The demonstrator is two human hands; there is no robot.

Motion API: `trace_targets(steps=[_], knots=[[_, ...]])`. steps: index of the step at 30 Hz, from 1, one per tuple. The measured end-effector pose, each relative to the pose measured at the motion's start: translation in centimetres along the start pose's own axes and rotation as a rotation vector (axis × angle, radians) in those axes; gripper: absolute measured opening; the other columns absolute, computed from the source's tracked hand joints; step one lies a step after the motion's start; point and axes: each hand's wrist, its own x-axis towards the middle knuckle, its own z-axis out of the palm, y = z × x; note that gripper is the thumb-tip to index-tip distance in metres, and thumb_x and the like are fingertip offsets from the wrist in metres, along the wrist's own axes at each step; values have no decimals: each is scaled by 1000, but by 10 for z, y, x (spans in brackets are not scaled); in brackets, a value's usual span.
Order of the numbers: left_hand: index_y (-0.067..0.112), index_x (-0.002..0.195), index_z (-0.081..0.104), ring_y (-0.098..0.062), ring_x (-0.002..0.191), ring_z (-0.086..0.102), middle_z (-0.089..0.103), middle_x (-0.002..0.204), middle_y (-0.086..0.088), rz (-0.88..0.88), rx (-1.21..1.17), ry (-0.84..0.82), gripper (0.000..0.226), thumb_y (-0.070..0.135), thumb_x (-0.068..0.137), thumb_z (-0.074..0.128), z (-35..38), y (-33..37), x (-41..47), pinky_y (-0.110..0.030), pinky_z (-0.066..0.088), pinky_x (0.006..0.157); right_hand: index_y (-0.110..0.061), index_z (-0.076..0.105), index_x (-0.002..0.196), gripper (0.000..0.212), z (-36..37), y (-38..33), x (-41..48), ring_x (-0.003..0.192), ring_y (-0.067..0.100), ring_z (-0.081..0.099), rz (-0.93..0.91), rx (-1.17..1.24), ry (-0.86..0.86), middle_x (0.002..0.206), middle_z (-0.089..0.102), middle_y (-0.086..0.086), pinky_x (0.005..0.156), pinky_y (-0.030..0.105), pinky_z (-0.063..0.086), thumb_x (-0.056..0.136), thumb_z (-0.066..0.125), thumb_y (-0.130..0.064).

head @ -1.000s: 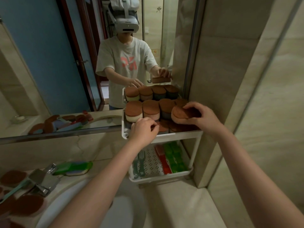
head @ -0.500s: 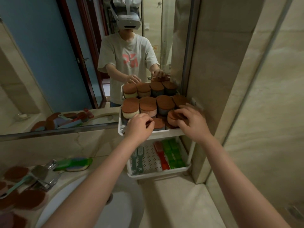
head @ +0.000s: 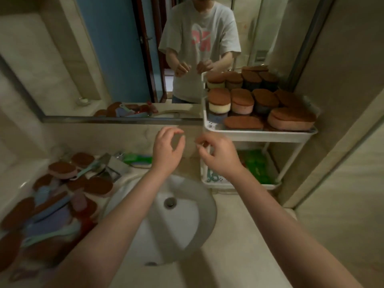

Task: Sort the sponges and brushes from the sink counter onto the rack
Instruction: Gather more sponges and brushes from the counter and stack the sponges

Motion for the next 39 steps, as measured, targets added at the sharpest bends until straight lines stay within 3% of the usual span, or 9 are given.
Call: trace_targets(steps=[6,8,10,16,22,26,30,35,39], knots=[[1,89,66,-19,87,57,62,93,-13,-223,49,-32,23,18,81,53,-81,-83,-49,-13,41,76,-11,72,97,14,92,-59,7,73,10,58,160,180,-299,87,72,4,73,25,46,85,65,-15],[2,90,66,-18,82,55,62,93,-13,-285,90,-60,18,15,84,57,-108,-109,-68,-24,44,76,-12,71,98,15,123,-79,6,75,10,57,204,214,-359,84,67,-1,76,27,47,85,65,-15],[3,93,66,-19,81,56,62,95,-10,-361,144,-75,12,10,86,59,-135,-132,-88,-26,42,74,-13,70,100,16,153,-97,4,77,11,57,249,227,-428,84,64,-3,78,29,47,86,64,-17],[9,98,63,-17,90,57,60,100,-6,-627,175,-154,12,16,90,56,-198,-196,-148,-22,40,73,-14,67,104,18,236,-136,-18,89,23,62,339,236,-656,92,65,4,79,35,51,88,62,-21],[11,111,61,-19,107,56,59,115,-4,-849,202,-262,24,25,93,54,-237,-237,-192,-28,44,86,-14,65,100,26,302,-164,-39,82,21,61,455,141,-799,99,69,11,75,33,51,85,66,-35],[8,118,59,-24,112,56,58,123,-9,-896,314,-316,32,26,92,57,-257,-258,-206,-32,45,91,-8,60,111,45,335,-178,-44,102,27,61,511,20,-854,109,66,11,81,33,48,85,64,-45],[6,123,58,-26,117,53,56,127,-11,-875,446,-384,38,26,90,60,-272,-276,-209,-37,45,98,-8,57,113,48,358,-188,-42,104,28,60,529,-62,-866,112,63,10,74,30,43,85,60,-48],[9,117,56,-29,105,54,47,125,-12,-885,585,-543,32,25,90,59,-280,-294,-195,-38,47,86,-16,49,90,23,368,-194,-33,78,18,52,589,-67,-893,87,54,2,65,28,41,87,59,-37],[11,89,54,-28,91,57,45,91,-7,-883,702,-721,14,24,91,57,-281,-301,-179,-40,48,76,-16,52,87,22,373,-193,-24,63,12,49,621,-29,-886,74,50,-2,47,20,33,84,65,-32]])
